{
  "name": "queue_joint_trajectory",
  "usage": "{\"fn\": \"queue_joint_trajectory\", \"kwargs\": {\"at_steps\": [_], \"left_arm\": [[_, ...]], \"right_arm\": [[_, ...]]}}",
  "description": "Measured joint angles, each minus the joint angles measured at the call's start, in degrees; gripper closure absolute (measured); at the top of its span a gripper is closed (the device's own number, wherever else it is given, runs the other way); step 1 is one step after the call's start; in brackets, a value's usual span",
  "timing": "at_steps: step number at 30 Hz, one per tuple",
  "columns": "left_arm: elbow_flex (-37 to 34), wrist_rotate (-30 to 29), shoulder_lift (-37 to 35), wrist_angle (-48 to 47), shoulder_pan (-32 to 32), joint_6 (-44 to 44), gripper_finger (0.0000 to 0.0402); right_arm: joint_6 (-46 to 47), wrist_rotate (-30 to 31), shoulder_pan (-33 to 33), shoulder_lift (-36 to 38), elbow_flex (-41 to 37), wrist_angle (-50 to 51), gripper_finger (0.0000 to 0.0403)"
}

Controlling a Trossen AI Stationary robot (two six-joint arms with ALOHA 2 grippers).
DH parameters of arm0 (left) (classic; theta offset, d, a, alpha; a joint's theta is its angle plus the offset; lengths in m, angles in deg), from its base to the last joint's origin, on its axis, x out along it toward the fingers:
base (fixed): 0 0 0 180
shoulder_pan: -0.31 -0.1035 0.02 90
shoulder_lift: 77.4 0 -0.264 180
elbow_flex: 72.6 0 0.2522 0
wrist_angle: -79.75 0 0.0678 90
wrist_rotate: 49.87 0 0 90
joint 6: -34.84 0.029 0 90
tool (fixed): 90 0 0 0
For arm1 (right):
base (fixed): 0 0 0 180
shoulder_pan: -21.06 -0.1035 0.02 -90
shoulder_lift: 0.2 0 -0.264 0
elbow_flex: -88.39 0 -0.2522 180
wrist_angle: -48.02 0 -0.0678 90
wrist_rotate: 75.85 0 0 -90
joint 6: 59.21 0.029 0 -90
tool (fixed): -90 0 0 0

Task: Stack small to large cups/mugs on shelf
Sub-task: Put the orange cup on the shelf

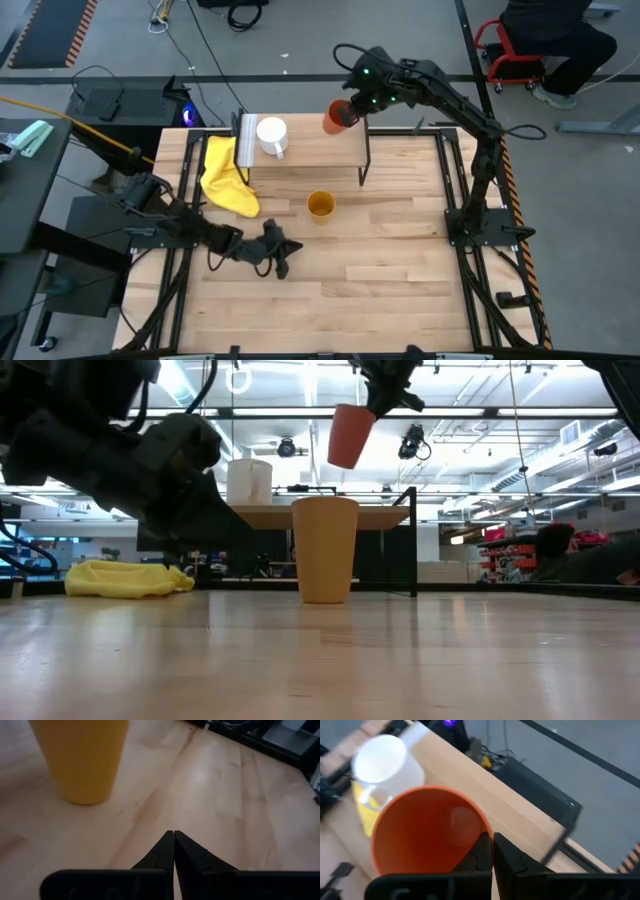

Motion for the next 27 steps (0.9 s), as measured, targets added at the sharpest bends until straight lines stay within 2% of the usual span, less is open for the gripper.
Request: {"fn": "queue_joint_trajectory", "kwargs": {"at_steps": [6,15,23,27], "left_arm": [[0.0,0.0,0.0,-2.5,-1.3,-0.1,0.0382],[0.0,0.0,0.0,-3.9,-1.6,-0.9,0.0386],[0.0,0.0,0.0,-5.4,-1.6,-1.0,0.0378],[0.0,0.0,0.0,-6.0,-1.6,-1.2,0.0385]], "right_arm": [[-2.6,-2.0,0.0,-0.6,0.0,-0.6,0.0398],[-5.6,-3.6,-2.1,-7.6,0.0,0.4,0.0398],[-9.5,-3.1,-2.1,-12.8,6.0,-0.8,0.0398],[-11.1,-3.5,-2.0,-13.1,6.0,-2.9,0.0398]]}}
